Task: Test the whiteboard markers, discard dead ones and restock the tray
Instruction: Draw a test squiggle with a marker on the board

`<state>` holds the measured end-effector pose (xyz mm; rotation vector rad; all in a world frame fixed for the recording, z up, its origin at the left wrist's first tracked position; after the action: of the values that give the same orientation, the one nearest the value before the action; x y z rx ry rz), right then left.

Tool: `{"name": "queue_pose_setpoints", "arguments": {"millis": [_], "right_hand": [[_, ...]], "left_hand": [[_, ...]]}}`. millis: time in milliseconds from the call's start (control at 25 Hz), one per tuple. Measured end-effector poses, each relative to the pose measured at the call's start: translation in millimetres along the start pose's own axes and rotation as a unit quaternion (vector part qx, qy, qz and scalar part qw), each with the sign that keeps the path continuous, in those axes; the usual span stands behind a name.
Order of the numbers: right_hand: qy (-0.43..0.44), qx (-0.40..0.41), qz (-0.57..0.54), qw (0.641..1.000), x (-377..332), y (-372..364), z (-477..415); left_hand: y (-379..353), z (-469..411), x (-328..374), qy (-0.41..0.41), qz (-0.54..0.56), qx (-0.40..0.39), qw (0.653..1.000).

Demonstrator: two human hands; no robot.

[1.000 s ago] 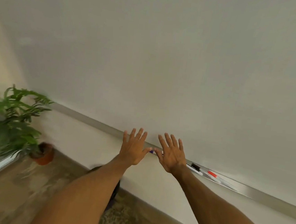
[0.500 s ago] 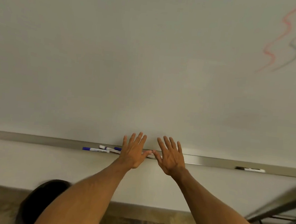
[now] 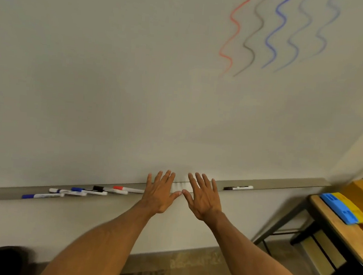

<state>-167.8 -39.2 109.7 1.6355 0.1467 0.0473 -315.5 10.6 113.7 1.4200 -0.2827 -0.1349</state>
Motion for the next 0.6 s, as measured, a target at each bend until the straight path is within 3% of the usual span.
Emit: {"name": "queue_pose_setpoints", "arguments": {"millis": [600], "right_hand": [[-0.165,-0.003,-0.013,0.986,117,-17,-4]], "left_hand": [[-38,-97,115,-0.165,-0.037,-0.05,0.984]]}}
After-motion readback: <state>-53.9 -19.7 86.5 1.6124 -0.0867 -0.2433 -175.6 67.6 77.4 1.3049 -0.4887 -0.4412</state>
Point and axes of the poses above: each hand's wrist, its own z-axis away from the middle knuckle, its own y-axis out of the back of the hand, x = y × z, the point moved 3 cm from there along -z, towards the middle knuckle, and after that the axes turned 10 degrees about y, right-handed, at the moved point
